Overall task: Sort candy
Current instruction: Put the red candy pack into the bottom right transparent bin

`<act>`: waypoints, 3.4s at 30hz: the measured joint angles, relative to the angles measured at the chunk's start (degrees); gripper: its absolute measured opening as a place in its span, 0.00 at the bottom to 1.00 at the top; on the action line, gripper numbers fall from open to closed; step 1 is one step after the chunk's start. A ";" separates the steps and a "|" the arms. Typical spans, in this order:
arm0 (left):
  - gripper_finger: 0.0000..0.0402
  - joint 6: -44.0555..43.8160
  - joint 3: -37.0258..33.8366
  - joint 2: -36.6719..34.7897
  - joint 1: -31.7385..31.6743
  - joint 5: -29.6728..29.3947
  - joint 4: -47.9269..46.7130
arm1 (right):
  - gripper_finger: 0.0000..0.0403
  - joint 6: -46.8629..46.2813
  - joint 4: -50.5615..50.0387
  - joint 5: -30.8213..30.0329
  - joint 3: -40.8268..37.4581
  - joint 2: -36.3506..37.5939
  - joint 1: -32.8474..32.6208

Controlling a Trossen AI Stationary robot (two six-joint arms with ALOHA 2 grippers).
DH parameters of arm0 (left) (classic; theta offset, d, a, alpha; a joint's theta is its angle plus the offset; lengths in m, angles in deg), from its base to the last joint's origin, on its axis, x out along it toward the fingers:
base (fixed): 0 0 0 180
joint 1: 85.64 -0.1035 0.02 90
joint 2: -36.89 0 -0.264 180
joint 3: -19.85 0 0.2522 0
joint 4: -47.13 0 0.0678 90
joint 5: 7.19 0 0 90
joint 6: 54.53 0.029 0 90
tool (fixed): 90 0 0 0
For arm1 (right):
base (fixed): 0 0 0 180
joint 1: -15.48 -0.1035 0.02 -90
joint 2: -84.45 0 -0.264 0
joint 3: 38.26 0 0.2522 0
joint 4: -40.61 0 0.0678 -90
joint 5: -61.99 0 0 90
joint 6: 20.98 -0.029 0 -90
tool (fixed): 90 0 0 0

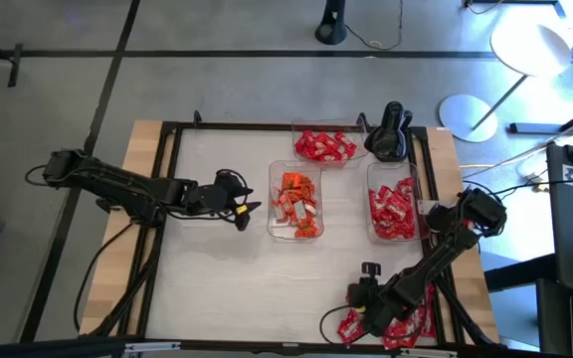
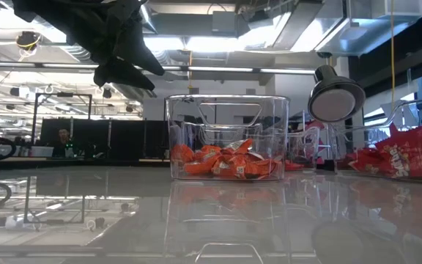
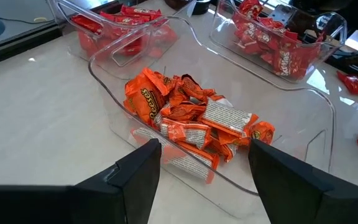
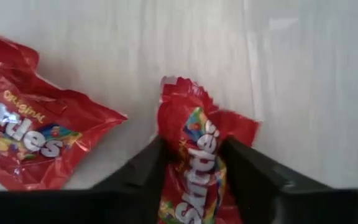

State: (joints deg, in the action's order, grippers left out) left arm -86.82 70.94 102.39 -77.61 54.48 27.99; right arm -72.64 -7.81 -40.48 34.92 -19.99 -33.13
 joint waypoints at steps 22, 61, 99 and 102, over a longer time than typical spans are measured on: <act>0.58 -0.16 0.02 0.00 0.59 0.00 0.12 | 0.14 -2.73 -41.33 -19.26 9.91 20.30 4.45; 0.58 -0.75 0.00 0.00 0.57 0.00 0.52 | 0.66 4.61 4.23 -10.89 -5.16 27.88 1.73; 0.58 -0.79 0.01 0.00 0.57 0.01 0.49 | 0.11 5.50 24.42 -7.84 -2.26 -3.26 -5.71; 0.58 -0.91 0.00 0.00 0.57 0.01 0.48 | 0.03 6.09 17.88 -7.47 -1.06 -0.32 -5.69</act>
State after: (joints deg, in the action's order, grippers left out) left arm -87.73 70.93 102.39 -77.04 54.49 28.46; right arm -66.55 10.07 -47.95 33.85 -20.30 -38.82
